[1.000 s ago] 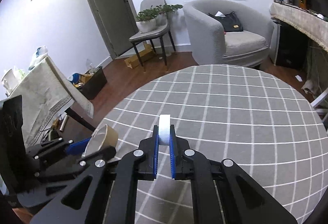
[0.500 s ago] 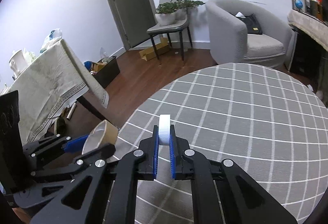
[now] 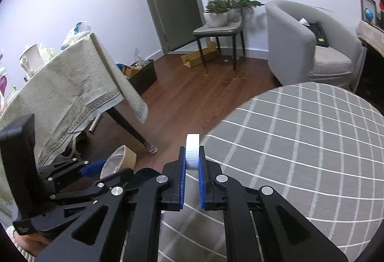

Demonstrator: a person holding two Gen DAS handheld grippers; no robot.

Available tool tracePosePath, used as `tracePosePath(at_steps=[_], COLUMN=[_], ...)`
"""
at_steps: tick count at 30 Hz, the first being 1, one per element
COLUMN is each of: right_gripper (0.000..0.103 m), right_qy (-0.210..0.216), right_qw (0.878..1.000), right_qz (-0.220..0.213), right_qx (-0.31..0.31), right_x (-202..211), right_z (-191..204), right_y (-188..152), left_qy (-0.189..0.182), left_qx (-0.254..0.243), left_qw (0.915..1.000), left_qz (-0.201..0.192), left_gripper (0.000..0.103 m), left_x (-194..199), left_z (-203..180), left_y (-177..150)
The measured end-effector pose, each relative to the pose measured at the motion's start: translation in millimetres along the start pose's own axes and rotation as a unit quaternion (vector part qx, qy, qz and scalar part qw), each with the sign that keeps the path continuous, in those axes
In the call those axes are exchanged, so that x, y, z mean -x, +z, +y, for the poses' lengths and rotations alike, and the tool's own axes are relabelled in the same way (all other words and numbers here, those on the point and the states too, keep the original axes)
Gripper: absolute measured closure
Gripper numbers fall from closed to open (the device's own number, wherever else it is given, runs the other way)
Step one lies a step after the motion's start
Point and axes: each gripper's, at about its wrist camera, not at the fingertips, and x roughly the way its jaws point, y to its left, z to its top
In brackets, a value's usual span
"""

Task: Collect trash
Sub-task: 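Carry the tape roll and white lid from the table over the teal bin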

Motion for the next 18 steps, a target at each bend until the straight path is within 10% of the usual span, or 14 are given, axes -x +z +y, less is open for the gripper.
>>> tracePosePath(at_steps=[18], right_gripper=[0.094], right_qy=[0.049], right_qw=[0.997], right_qz=[0.033], right_qx=[0.044], right_x=[-51], right_z=[77], right_y=[2], left_qy=[0.030], left_qx=[0.048], left_qw=[0.9953], left_qz=[0.078], left_gripper=[0.066], left_x=[-29], left_z=[97], left_y=[-47])
